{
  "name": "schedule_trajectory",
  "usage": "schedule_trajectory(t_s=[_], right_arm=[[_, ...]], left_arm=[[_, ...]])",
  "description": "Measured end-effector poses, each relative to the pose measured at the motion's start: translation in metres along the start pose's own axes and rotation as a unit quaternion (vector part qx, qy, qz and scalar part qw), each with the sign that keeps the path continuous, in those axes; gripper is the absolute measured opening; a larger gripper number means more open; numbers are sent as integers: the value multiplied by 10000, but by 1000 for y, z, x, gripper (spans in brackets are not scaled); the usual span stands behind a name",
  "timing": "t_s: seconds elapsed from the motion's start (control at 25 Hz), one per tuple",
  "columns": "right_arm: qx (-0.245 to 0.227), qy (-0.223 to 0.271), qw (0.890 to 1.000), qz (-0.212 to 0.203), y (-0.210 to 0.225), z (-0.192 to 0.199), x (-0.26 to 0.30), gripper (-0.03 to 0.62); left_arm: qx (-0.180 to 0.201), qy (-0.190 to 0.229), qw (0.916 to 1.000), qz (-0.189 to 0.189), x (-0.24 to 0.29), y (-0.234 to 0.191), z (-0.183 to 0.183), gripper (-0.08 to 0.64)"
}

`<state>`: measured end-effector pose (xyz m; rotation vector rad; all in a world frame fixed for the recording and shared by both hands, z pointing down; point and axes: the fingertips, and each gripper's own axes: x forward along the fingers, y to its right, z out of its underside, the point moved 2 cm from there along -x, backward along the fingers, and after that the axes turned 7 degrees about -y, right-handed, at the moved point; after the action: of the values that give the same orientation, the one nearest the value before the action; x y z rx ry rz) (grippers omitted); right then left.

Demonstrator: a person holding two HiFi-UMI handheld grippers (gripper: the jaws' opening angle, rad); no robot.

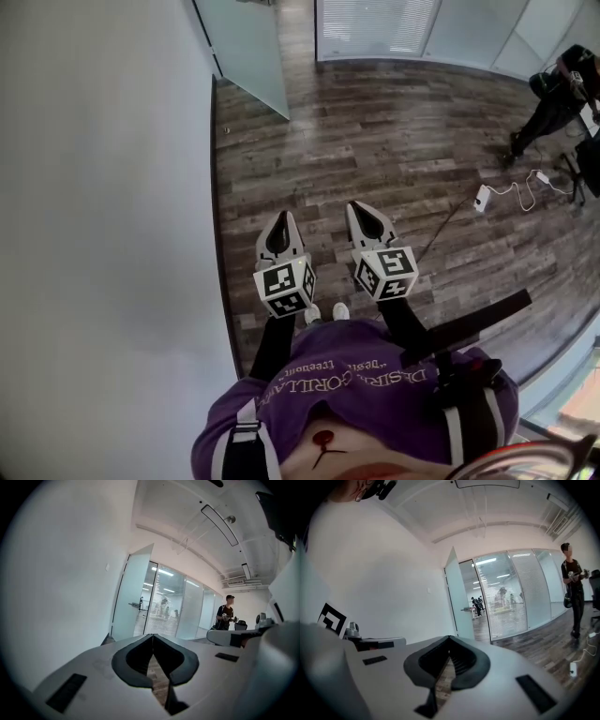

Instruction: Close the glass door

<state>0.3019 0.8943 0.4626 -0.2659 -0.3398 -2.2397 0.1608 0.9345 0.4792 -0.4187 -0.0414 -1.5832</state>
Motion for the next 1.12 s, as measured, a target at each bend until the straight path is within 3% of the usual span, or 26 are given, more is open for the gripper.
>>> schedule_trajectory(t_s=[0.36, 0.56, 0.76, 1.12], right_arm=[[-201, 38, 9996, 206, -16, 1, 7, -11], [-38, -39, 9994, 346, -11, 13, 19, -11], [41, -70, 9996, 277, 4, 6, 52, -11], [-132, -42, 9998, -121, 50, -42, 134, -11]], left_arm=[[-36, -124, 9997, -229, -10, -42, 12, 2], [-105, -298, 9994, -142, 7, -53, 24, 2], [-49, -231, 9995, -213, 40, -58, 12, 2], [-53, -72, 9990, -444, 127, -52, -34, 2]])
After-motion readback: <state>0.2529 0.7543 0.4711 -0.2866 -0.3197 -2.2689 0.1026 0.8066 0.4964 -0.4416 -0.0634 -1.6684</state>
